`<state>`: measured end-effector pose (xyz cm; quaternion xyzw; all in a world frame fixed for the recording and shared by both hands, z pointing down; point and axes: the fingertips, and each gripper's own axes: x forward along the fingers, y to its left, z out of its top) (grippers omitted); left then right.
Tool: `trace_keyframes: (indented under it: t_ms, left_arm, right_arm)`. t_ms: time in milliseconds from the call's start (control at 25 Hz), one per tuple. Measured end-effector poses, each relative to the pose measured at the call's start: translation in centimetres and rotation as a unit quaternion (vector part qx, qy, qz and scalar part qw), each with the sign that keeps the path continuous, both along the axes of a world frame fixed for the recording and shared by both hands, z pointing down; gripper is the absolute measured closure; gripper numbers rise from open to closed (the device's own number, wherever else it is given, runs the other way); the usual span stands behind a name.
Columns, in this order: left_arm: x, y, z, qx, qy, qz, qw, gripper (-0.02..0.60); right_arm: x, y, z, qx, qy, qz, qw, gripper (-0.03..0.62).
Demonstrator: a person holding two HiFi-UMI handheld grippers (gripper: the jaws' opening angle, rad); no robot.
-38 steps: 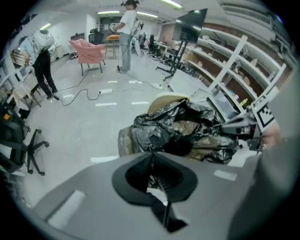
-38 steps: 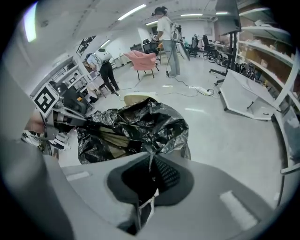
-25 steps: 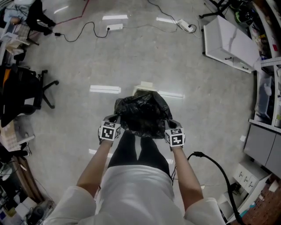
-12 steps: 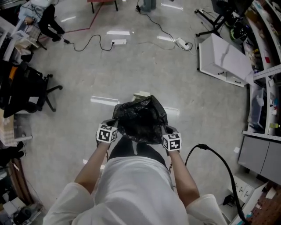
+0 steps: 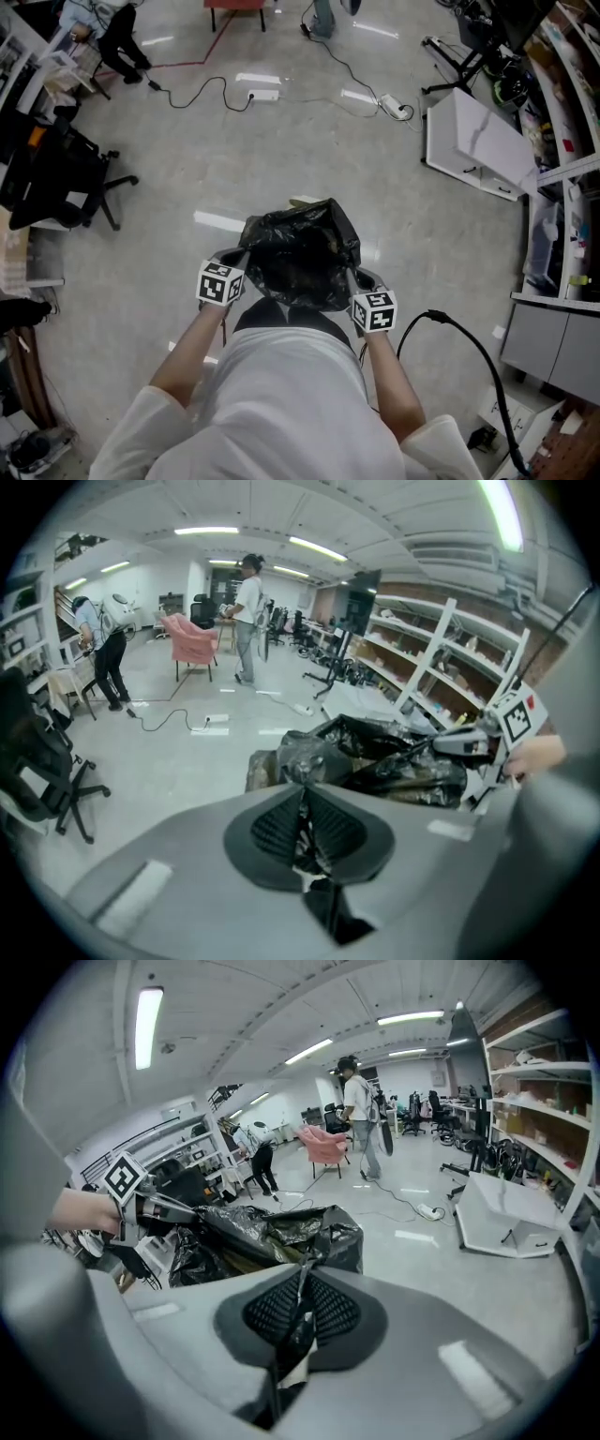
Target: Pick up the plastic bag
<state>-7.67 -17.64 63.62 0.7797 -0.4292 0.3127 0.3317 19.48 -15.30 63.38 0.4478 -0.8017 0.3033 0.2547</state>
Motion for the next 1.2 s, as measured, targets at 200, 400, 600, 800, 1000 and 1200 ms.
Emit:
trace_keyframes:
  t_ms: [200, 400, 600, 800, 1000, 1200]
  left_arm:
    - [-1.9, 0.8, -3.1, 0.022, 0.011, 0.008, 0.9997, 0.575]
    - [-3.5, 1.9, -6.0, 0.055, 0.016, 0.028, 0.9980, 0.575]
    - [-5.7, 3.8, -8.4, 0.079, 0.023, 0.044, 0.9957, 0.575]
    - [-7.9, 6.2, -11.5, 0.099, 0.042, 0.051, 0.9929, 0.575]
    - [-9.4, 8.3, -13.3, 0.114, 0.052, 0.056, 0.9905, 0.575]
    - [-10.8, 10.4, -14.2, 0.122, 0.049, 0.061, 0.9894, 0.575]
  right_arm:
    - [-1.0, 1.4, -2.8, 0.022, 0.004, 0.015, 1.000, 0.591]
    - [-2.1, 3.3, -5.4, 0.044, 0.014, 0.041, 0.998, 0.591]
    - [-4.4, 5.9, -7.9, 0.069, 0.024, 0.057, 0.996, 0.591]
    - [-7.0, 8.9, -10.6, 0.099, 0.032, 0.063, 0.993, 0.591]
    - [-8.2, 11.7, -12.2, 0.122, 0.044, 0.069, 0.989, 0.591]
    - [-8.6, 14.0, -13.7, 0.138, 0.052, 0.081, 0.986, 0.591]
